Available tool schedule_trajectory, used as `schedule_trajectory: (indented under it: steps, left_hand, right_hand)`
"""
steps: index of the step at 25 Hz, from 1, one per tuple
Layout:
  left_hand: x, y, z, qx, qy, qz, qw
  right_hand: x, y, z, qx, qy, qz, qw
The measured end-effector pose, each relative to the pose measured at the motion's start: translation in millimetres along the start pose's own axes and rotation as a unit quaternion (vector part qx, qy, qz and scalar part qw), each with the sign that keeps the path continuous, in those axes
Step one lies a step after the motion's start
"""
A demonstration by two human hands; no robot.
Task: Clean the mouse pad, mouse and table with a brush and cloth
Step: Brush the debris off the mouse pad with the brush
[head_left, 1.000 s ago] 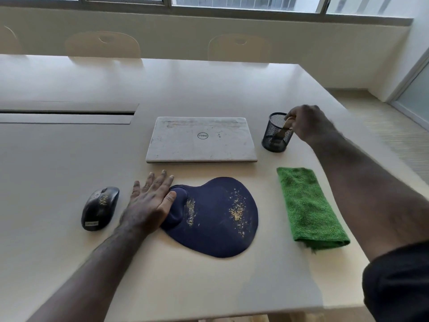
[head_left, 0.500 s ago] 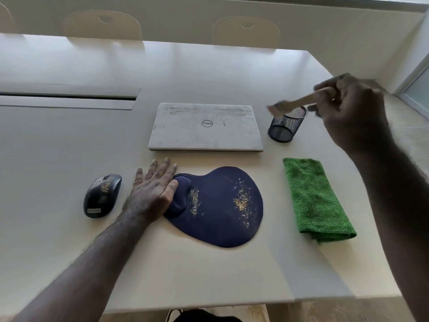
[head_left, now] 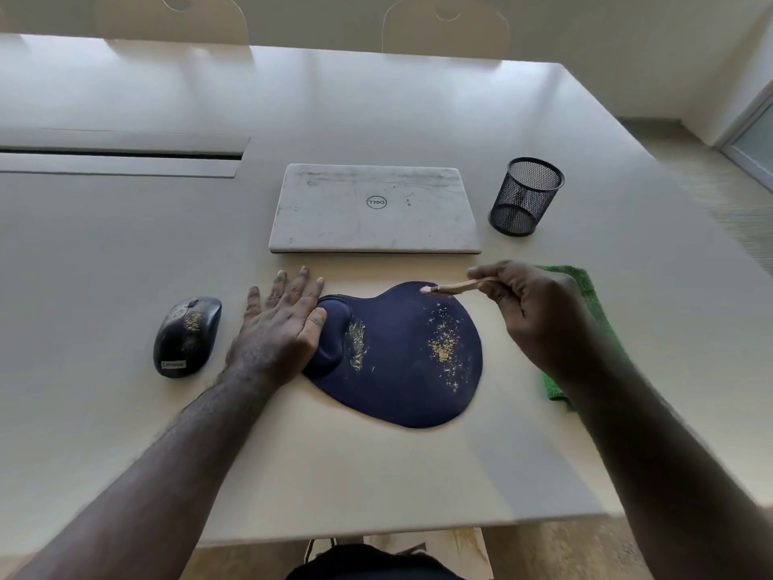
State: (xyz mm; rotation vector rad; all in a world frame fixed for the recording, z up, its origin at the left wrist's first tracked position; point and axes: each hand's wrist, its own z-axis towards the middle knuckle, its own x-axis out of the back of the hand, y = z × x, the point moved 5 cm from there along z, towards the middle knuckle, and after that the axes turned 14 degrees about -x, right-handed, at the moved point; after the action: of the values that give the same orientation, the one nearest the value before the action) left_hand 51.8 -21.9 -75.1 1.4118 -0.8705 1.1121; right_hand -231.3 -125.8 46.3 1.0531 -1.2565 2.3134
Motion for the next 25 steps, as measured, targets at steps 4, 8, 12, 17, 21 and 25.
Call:
schedule_trajectory:
  steps: [4, 8, 12, 17, 21, 25]
  left_hand:
    - [0.7, 0.4, 0.3, -0.001, 0.005, -0.001, 1.0]
    - [1.6, 1.9, 0.0, 0.0, 0.01, 0.001, 1.0]
    - [2.0, 2.8, -0.5, 0.0, 0.012, 0.01, 1.0]
    - [3.1, 3.8, -1.1, 0.003, 0.018, 0.009, 1.0]
    - [3.0, 4.2, -0.8, 0.003, 0.019, 0.014, 1.0]
    - [2.3, 4.2, -0.8, 0.0, 0.019, 0.023, 1.0]
  right_hand:
    - [-6.6, -1.2, -2.6, 0.029, -0.041, -0.012, 0.999]
    - [2.1, -3.8, -2.7, 0.062, -0.067, -0.003, 0.996]
    - [6.4, -7.1, 5.0, 0.061, -0.031, -0.002, 0.998]
    - [0.0, -6.8, 1.1, 0.061, -0.062, -0.014, 0.996]
    - [9.7, -10.0, 3.1, 0.07, -0.036, -0.002, 0.997]
    - [-2.8, -14.3, -1.1, 0.071, -0.061, -0.024, 0.995]
